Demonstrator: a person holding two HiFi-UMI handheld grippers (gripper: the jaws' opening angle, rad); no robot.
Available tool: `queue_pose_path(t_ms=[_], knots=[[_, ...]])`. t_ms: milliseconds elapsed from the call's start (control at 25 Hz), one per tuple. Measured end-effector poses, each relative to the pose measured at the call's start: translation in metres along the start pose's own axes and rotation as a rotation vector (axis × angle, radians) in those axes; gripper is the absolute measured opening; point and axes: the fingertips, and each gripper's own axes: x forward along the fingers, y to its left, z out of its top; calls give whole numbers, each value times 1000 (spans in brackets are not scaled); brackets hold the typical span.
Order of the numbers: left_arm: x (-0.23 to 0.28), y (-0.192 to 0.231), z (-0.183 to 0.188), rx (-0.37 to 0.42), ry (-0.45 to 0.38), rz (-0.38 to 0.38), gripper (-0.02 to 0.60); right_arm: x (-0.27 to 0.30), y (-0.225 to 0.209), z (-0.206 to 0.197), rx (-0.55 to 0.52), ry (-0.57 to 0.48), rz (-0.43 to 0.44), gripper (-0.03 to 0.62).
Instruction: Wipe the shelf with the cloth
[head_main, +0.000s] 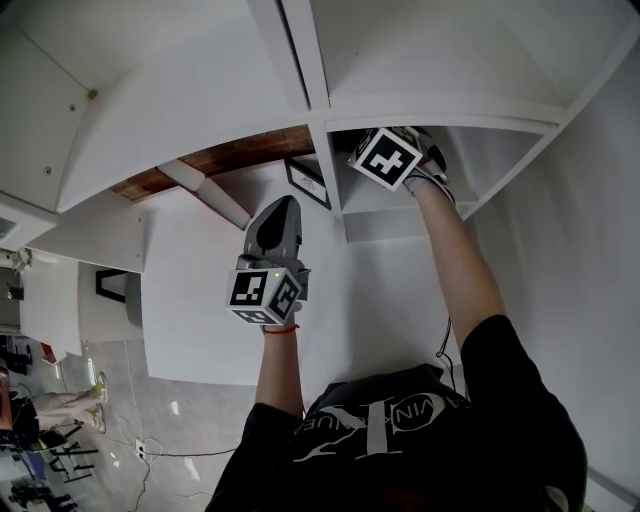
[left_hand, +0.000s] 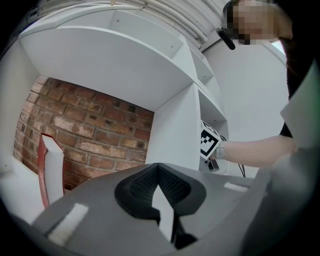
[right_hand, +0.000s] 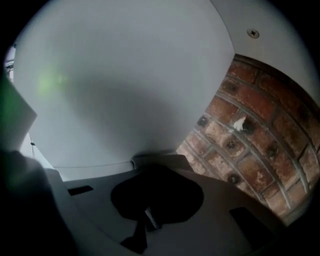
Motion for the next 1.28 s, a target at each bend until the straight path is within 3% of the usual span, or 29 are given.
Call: queue_pose_path(t_ms=[440, 720, 1280], knots=[[1, -18, -4, -17, 3, -50, 9, -31, -55, -67, 246, 114, -209, 12], [5, -30, -6, -11, 12, -88, 9, -47, -63, -91, 414, 130, -254, 12], [6, -34, 1, 3, -13, -96, 9, -78, -46, -98, 422, 155, -297, 12]])
